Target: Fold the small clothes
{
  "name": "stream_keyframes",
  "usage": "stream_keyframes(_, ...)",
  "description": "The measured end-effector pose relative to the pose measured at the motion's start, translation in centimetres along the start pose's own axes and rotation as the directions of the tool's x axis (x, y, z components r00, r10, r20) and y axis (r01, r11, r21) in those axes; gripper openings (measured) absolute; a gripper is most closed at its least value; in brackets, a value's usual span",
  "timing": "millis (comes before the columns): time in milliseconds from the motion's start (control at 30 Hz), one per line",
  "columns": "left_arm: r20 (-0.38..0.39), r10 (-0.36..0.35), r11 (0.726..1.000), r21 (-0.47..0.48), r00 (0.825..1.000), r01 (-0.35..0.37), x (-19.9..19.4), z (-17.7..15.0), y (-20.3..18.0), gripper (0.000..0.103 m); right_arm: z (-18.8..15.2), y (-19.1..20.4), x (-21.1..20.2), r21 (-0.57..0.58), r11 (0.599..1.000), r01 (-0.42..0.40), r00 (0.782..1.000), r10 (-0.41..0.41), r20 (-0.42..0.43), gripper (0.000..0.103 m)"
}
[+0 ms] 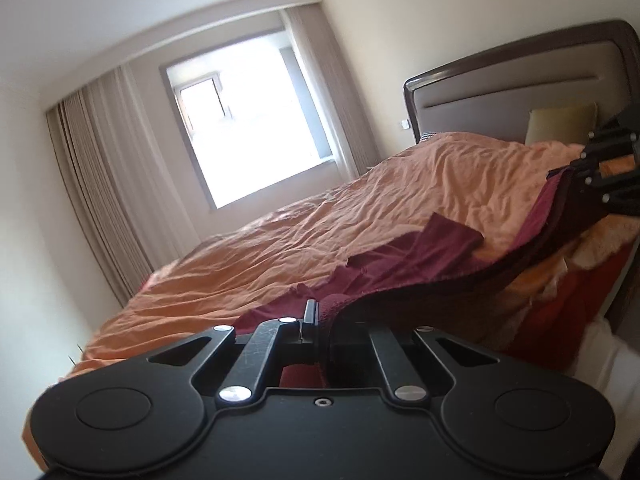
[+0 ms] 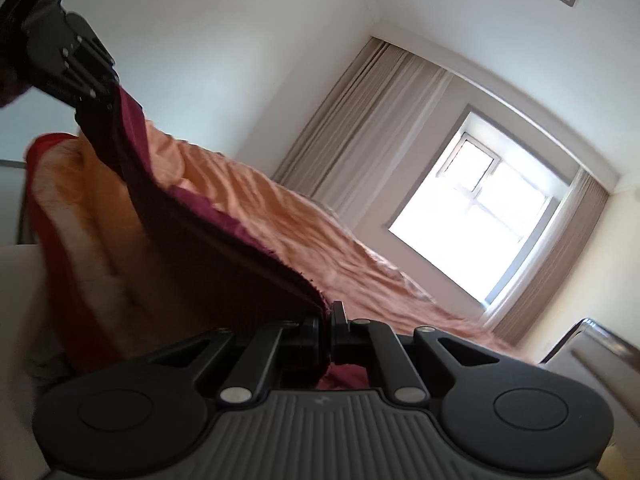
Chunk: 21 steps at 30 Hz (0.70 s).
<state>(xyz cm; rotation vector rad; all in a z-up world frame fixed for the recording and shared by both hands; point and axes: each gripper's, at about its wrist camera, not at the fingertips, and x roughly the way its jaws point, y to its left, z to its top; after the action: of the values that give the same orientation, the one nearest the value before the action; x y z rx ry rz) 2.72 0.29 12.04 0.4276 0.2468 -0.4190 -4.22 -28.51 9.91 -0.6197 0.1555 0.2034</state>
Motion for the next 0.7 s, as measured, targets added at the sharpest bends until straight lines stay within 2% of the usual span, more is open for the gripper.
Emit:
stream_keyframes(133,-0.014,-0.006,0.999,-0.039,1.0,0.005,4.4,3.8,2.9,0.004,2.2,-2.9,5.0,-0.07,0.997,0.038,0.999,-0.038,0.006,0.006)
stream_keyframes(333,-0.138,0.025,0.995,-0.097,0.99,-0.038,13.5,7.0,7.6,0.005,4.3,-5.5,15.6,-0.149,0.989,0.02,0.999,-0.026,-0.037,0.006)
stream_keyframes(433,-0.198,0.025,0.991,-0.12,0.98,-0.05,18.3,7.1,9.5,0.005,4.6,-6.0,21.3,-0.158,0.987,-0.002,0.997,-0.01,-0.072,0.006)
stream_keyframes(533,-0.264,0.003,0.988,-0.146,0.964,-0.044,23.4,6.3,11.1,0.005,4.2,-6.6,26.9,-0.114,0.992,-0.044,0.991,0.029,-0.131,0.006)
stream_keyframes(700,-0.373,-0.075,0.975,-0.221,0.925,-0.01,30.8,3.2,12.8,0.005,1.8,-7.1,34.8,-0.022,0.992,-0.123,0.963,0.115,-0.242,0.006)
